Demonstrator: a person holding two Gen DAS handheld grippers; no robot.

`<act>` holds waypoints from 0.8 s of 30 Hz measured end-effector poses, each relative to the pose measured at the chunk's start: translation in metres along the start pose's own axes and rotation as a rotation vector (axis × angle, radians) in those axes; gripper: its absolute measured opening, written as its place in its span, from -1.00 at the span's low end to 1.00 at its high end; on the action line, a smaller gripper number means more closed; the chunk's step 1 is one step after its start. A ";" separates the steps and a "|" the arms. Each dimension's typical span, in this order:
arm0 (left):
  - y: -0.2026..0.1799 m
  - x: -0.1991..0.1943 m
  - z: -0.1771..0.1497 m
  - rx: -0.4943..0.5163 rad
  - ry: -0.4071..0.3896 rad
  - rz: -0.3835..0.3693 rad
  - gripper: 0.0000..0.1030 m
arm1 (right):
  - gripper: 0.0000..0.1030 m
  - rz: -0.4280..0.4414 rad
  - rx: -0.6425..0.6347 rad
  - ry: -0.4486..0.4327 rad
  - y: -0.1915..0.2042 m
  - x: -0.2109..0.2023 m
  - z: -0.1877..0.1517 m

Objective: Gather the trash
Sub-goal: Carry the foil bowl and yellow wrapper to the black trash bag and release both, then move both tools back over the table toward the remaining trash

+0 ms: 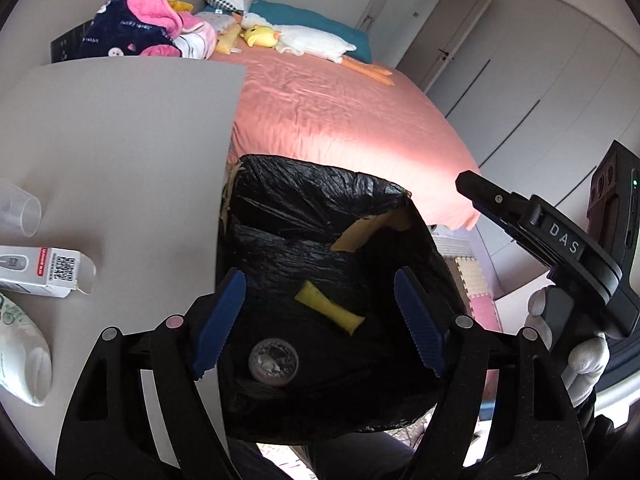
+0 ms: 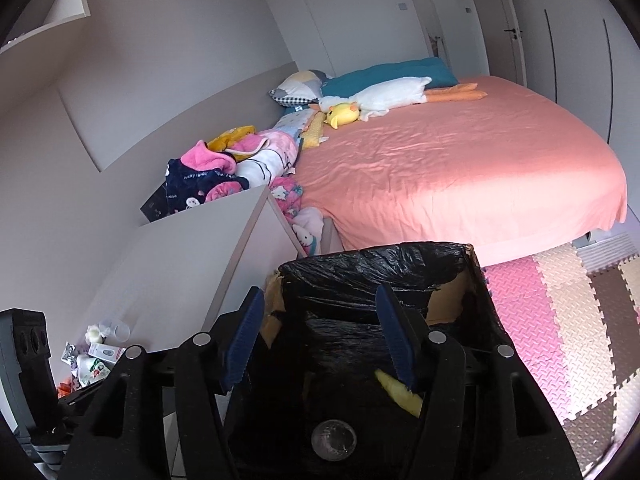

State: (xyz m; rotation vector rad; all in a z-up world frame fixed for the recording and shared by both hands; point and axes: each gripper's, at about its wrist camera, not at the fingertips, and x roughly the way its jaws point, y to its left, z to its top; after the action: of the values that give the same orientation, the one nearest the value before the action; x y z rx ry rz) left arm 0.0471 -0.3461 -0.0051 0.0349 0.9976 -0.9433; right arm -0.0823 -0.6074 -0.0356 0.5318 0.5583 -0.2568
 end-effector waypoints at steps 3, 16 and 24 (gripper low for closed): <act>0.006 -0.005 -0.001 -0.024 -0.018 0.015 0.46 | 0.15 0.016 -0.018 0.010 0.007 0.003 -0.002; 0.053 -0.050 -0.010 -0.122 -0.109 0.151 0.52 | 0.22 0.123 -0.140 0.074 0.068 0.016 -0.021; 0.086 -0.085 -0.023 -0.176 -0.159 0.221 0.54 | 0.23 0.189 -0.221 0.121 0.112 0.028 -0.035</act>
State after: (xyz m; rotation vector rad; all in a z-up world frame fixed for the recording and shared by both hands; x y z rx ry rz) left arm 0.0735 -0.2266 0.0110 -0.0751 0.9056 -0.6434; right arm -0.0334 -0.4971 -0.0307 0.3842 0.6405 0.0175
